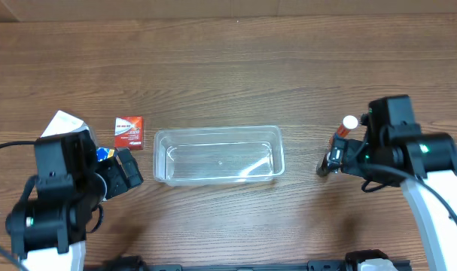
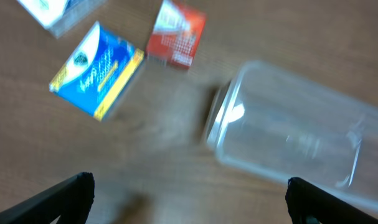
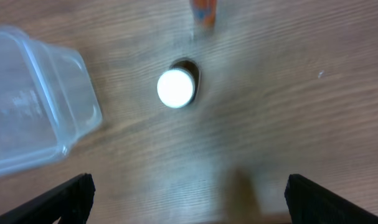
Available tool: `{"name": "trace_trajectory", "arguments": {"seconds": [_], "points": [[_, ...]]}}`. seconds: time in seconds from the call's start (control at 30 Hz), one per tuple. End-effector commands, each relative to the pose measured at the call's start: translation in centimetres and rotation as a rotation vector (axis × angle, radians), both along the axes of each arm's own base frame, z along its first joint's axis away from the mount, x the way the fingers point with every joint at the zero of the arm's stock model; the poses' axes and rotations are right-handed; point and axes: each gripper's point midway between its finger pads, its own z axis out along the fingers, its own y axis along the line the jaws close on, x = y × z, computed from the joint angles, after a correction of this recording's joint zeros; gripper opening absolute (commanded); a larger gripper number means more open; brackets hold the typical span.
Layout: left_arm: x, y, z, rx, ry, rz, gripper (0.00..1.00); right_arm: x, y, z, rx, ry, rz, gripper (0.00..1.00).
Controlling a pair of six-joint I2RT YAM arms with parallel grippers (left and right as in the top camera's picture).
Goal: Pack container
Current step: 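Lower the right gripper onto the nearer orange tube and grasp it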
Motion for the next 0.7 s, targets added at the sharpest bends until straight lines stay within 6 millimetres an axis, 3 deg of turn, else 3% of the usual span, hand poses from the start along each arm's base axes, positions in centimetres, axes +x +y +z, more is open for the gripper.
{"name": "trace_trajectory", "arguments": {"seconds": [0.0, 0.27, 0.33, 0.4, 0.67], "points": [[0.4, -0.6, -0.7, -0.026, 0.069, -0.03, 1.0, 1.0, 0.7, -0.6, 0.031, 0.045, -0.002, 1.0], [1.0, -0.5, -2.4, -0.037, 0.159, -0.029, 1.0, 4.4, 1.0, -4.0, 0.032, 0.068, -0.027, 0.97], [1.1, -0.5, -2.5, -0.037, 0.159, -0.029, 1.0, 4.6, 1.1, -5.3, 0.033, 0.094, -0.048, 0.97], [1.1, -0.5, -2.5, -0.036, 0.159, -0.029, 1.0, 4.9, 1.1, -6.8, 0.032, 0.124, -0.066, 0.9], [1.1, -0.5, -2.5, -0.037, 0.159, -0.029, 1.0, 4.6, 0.8, -8.1, 0.022, 0.163, -0.137, 0.8]]}}
